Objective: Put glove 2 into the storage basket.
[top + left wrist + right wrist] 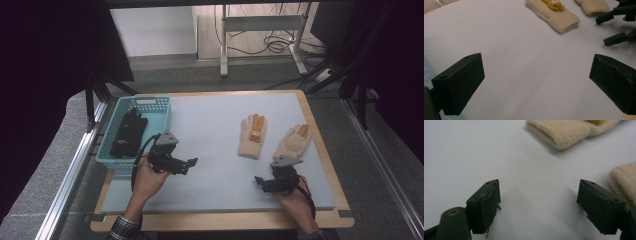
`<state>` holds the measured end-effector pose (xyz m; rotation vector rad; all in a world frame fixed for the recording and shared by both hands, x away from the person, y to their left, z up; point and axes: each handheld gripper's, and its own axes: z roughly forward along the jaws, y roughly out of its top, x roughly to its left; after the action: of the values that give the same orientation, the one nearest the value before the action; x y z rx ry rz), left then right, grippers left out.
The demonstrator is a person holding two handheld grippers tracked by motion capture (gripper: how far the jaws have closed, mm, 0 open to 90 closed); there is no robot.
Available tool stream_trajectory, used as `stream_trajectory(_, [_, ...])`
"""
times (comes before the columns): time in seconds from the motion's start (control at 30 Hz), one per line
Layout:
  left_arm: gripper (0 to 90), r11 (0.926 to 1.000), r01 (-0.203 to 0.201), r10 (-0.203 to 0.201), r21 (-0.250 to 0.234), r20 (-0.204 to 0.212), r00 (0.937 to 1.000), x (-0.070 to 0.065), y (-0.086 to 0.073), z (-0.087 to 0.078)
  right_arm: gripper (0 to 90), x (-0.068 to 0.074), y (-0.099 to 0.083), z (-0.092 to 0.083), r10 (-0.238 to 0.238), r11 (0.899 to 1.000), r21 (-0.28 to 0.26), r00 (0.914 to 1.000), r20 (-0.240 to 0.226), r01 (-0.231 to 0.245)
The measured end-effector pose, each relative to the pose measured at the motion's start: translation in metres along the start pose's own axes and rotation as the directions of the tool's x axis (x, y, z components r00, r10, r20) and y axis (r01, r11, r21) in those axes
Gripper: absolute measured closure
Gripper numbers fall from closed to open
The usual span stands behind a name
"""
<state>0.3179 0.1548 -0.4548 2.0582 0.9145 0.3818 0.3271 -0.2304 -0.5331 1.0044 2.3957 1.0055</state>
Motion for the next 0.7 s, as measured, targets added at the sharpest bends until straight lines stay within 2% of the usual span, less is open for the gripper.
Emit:
stream_trajectory(0.1, [0.1, 0.9998, -0.014, 0.013, 0.013, 0.008, 0.9999, -0.014, -0.014, 0.011, 18.2, 0.0, 0.0, 0.0, 0.002, 1.0, -0.001, 1.0, -0.001, -0.002])
stream_trajectory(0.2, [0.1, 0.9993, -0.023, 0.023, 0.029, -0.004, 0.9997, -0.019, -0.021, 0.017, 18.2, 0.0, 0.0, 0.0, 0.002, 1.0, -0.001, 1.0, -0.001, -0.002])
stream_trajectory(0.23, [0.1, 0.9989, -0.021, 0.021, 0.042, -0.005, 0.9998, -0.022, -0.029, 0.023, 18.2, 0.0, 0.0, 0.0, 0.004, 1.0, -0.002, 1.0, 0.0, -0.004])
stream_trajectory(0.27, [0.1, 0.9989, -0.021, 0.021, 0.042, -0.005, 0.9998, -0.022, -0.029, 0.023, 18.2, 0.0, 0.0, 0.0, 0.004, 1.0, -0.002, 1.0, 0.0, -0.004])
stream_trajectory(0.4, [0.1, 0.9973, -0.02, 0.023, 0.07, -0.037, 0.9991, -0.026, -0.045, 0.033, 18.1, 0.0, 0.0, 0.0, 0.005, 1.0, -0.001, 1.0, -0.003, -0.005])
stream_trajectory(0.43, [0.1, 0.9965, -0.011, 0.015, 0.083, -0.048, 0.9987, -0.027, -0.054, 0.038, 16.8, 0.0, 0.0, 0.0, 0.005, 1.0, -0.002, 1.0, -0.008, -0.005])
stream_trajectory(0.47, [0.1, 0.9965, -0.011, 0.015, 0.083, -0.048, 0.9987, -0.027, -0.054, 0.038, 16.8, 0.0, 0.0, 0.0, 0.005, 1.0, -0.002, 1.0, -0.008, -0.005])
stream_trajectory(0.57, [0.1, 0.9934, 0.008, 0.0, 0.115, -0.068, 0.9977, -0.026, -0.071, 0.046, 14.7, -0.001, 0.0, 0.001, 0.001, 1.0, 0.004, 0.9998, -0.019, -0.001])
stream_trajectory(0.7, [0.0, 0.9901, 0.018, -0.008, 0.139, -0.076, 0.9971, -0.026, -0.081, 0.048, 14.4, 0.0, 0.001, 0.001, -0.005, 1.0, 0.011, 0.9999, -0.016, 0.005])
